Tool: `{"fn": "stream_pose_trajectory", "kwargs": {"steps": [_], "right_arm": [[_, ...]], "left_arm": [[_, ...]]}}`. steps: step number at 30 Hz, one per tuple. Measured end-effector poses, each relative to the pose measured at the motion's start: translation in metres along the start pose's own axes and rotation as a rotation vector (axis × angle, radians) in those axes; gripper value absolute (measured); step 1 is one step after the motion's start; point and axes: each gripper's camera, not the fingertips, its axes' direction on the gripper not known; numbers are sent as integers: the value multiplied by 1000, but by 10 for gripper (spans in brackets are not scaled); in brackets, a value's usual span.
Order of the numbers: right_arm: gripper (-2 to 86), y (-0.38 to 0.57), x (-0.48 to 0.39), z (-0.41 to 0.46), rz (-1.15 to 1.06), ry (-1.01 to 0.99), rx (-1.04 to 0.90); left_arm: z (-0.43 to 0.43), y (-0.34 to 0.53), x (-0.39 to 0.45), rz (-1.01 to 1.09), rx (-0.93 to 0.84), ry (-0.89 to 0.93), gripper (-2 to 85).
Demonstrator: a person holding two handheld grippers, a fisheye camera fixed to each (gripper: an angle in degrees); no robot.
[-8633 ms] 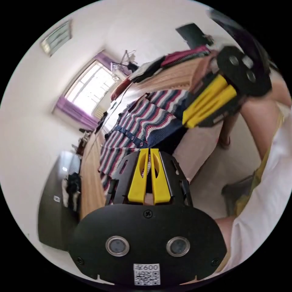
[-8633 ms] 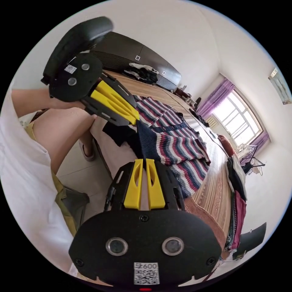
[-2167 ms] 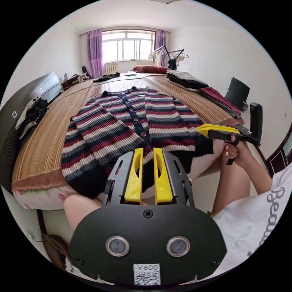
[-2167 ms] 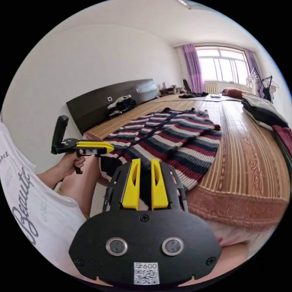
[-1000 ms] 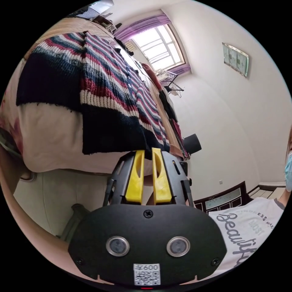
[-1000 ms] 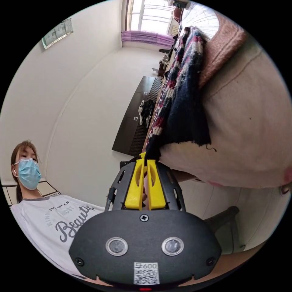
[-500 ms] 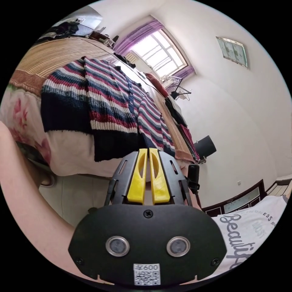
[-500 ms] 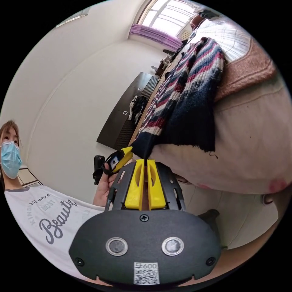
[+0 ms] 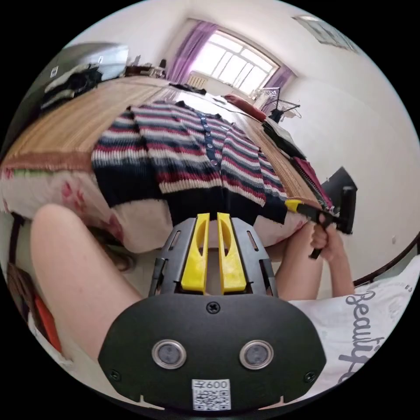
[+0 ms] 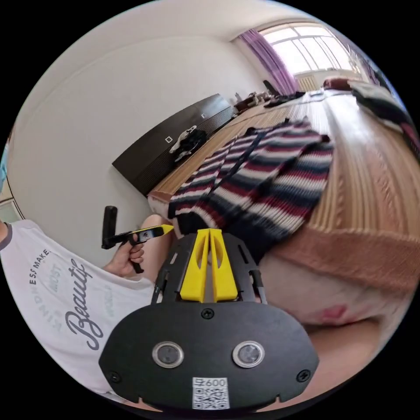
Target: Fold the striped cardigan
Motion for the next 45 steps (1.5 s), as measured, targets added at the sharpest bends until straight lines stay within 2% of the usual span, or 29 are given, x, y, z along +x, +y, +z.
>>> {"fn": "stream_pose_trajectory", "kwargs": {"steps": [3,4,5,6,8,10,12,18,20,25,29,31,32,37,39,40,43,45], "right_arm": [[-8,-80,23,-21,-116,161,-34],[-8,-118,36,-17,-175,206,-150],[-8,-155,56,-10,-176,248,-244],[-8,-174,69,-9,-148,274,-259],[-9,-235,116,-10,-58,251,-189],[-9,-270,149,-7,18,179,-152],[-9,-295,165,5,-25,172,-172],[-9,-331,187,56,-191,286,-479],[-8,-334,187,48,-229,261,-435],[-8,-357,223,34,-109,81,-446],[-8,-366,232,25,-82,32,-429],[-8,-368,225,25,-109,62,-431],[-8,-369,221,25,-120,76,-430],[-8,-369,206,24,-155,124,-426],[-8,-369,200,25,-167,140,-429],[-8,-368,197,26,-170,147,-431],[-8,-364,185,30,-191,177,-433],[-8,-358,170,33,-236,224,-426]], "left_arm": [[3,-52,48,219,36,-76,17],[10,-78,66,300,46,-93,16],[15,-93,74,329,46,-97,15],[28,-124,88,378,33,-90,13],[53,-174,107,435,6,-49,8],[92,-241,134,521,-22,-22,4],[122,-291,155,568,-37,-48,3],[227,-430,234,774,-114,-154,1],[259,-471,241,724,-108,-180,1],[339,-567,237,596,-176,-165,1],[388,-586,254,675,-246,-194,1],[415,-582,258,718,-363,-286,1],[417,-577,260,740,-330,-325,1],[397,-571,270,749,-265,-375,2],[323,-553,273,677,89,-500,3],[281,-533,276,701,245,-500,3],[193,-485,273,773,375,-383,5],[100,-413,257,838,449,-273,7]]}}
